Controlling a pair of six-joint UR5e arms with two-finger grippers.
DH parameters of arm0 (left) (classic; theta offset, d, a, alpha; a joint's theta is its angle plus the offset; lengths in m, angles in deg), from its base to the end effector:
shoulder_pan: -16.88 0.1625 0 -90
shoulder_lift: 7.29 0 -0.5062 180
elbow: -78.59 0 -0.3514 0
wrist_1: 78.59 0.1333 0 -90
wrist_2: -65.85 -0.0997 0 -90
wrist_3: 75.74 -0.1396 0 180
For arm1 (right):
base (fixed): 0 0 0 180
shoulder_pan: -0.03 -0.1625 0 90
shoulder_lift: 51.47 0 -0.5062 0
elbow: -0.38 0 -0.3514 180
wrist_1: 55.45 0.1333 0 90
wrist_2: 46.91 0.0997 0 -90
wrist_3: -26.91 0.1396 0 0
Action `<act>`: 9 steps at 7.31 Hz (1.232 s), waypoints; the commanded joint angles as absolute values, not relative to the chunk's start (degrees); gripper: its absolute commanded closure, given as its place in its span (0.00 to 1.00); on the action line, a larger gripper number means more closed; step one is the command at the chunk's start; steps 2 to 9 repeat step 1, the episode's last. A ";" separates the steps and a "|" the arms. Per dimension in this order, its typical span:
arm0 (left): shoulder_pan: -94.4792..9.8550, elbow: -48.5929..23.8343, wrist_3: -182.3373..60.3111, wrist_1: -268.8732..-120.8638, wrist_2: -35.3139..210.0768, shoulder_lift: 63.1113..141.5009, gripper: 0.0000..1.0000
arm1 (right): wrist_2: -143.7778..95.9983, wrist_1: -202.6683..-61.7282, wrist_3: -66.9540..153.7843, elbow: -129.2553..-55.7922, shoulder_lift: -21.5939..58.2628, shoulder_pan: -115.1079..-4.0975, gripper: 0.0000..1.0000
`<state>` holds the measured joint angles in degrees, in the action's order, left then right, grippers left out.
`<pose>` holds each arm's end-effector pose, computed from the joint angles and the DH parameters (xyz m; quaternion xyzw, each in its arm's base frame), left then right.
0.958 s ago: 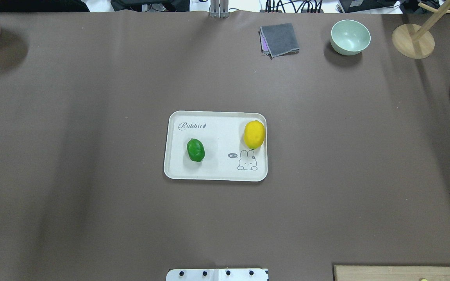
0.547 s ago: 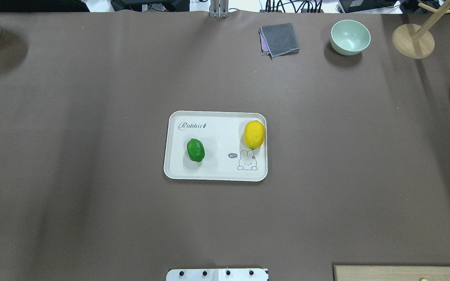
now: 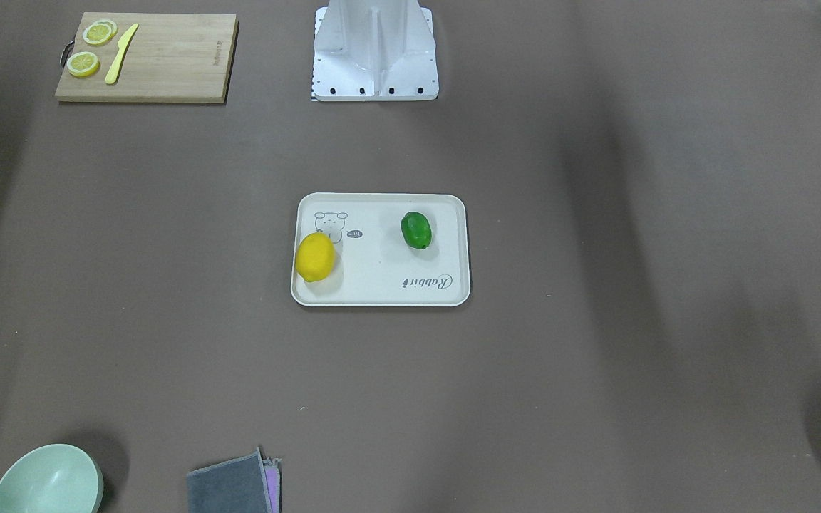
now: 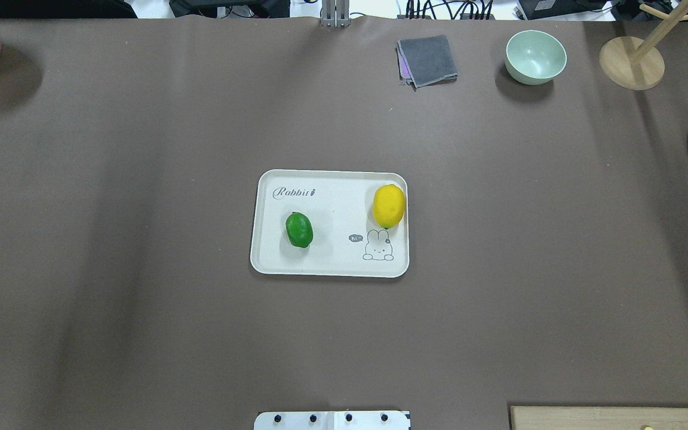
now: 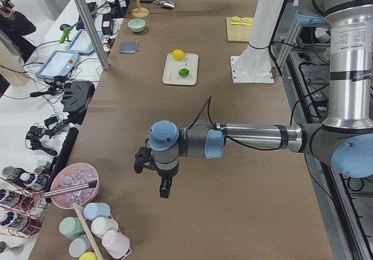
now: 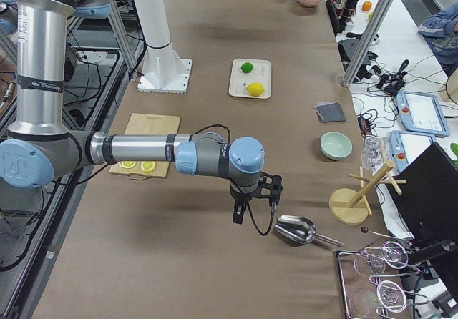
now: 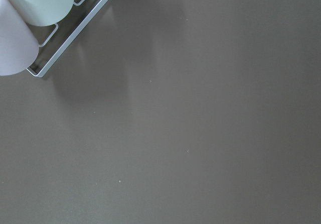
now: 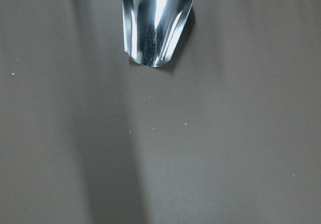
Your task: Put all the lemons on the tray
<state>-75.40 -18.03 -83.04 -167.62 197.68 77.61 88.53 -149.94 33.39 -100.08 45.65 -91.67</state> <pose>-0.0564 -0.4051 0.7604 0.0343 0.3554 0.0426 0.9331 0.0453 -0.3846 0.7443 -0.0254 -0.3855 0.0697 0.9197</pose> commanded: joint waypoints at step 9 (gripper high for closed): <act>-75.40 -18.00 -83.04 -167.62 197.68 77.61 0.02 | 88.53 -149.93 33.33 -100.08 45.65 -91.73 0.00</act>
